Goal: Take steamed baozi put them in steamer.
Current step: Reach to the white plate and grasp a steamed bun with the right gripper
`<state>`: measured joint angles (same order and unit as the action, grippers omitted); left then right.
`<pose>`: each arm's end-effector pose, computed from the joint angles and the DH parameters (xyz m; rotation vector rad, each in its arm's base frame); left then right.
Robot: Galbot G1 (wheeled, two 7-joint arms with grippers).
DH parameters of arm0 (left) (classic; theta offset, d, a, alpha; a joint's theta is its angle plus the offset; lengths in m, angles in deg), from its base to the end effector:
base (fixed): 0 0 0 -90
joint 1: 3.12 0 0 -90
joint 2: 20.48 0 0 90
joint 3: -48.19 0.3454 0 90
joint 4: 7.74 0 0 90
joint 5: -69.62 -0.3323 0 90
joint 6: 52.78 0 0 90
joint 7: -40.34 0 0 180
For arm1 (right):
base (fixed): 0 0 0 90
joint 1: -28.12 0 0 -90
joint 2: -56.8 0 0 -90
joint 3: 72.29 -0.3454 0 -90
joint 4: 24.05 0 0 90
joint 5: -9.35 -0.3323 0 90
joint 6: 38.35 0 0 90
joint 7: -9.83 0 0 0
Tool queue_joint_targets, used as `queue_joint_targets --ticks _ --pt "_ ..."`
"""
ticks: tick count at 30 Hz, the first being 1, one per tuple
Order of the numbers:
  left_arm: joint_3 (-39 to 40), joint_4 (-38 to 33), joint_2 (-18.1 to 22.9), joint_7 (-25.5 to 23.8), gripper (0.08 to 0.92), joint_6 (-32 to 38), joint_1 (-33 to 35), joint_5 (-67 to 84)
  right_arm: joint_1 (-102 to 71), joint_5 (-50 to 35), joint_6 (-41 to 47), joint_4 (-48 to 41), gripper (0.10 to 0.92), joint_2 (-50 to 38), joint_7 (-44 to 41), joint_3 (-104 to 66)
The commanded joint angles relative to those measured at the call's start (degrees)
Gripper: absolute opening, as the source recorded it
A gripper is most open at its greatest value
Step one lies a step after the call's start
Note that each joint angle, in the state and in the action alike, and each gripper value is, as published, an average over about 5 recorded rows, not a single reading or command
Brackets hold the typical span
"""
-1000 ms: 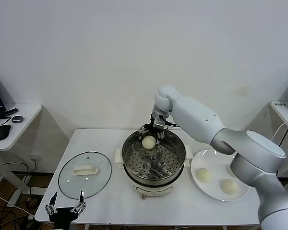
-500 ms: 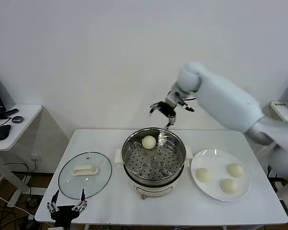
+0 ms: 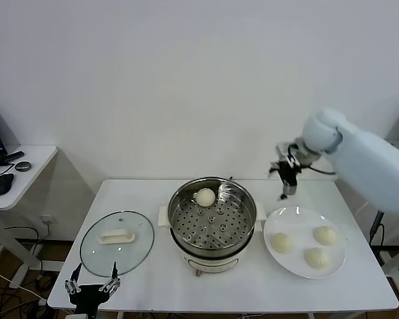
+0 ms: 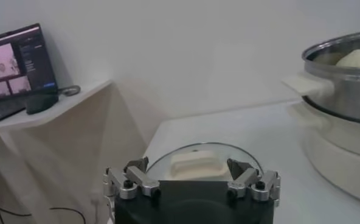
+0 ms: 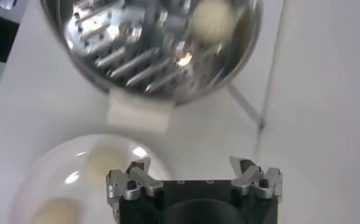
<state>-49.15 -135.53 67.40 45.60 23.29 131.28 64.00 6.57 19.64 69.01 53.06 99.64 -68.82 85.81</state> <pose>0.0878 0.0388 -0.2826 0.2569 -2.7648 -0.3063 0.5147 -0.1033 -0.0734 1.3106 -1.3652 1.4210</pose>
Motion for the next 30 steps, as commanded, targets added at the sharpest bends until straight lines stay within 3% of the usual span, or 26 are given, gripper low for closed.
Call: queue_joint_targets --ticks 1,30 --pt "0.03 0.12 0.05 -0.02 0.823 -0.05 0.14 -0.04 -14.66 9.03 7.47 4.85 0.823 -4.81 0.27 -5.50" --pt "0.41 1.21 0.53 0.13 0.823 0.06 0.98 -0.73 -26.47 11.62 9.16 2.67 0.823 -0.63 5.00 -12.13"
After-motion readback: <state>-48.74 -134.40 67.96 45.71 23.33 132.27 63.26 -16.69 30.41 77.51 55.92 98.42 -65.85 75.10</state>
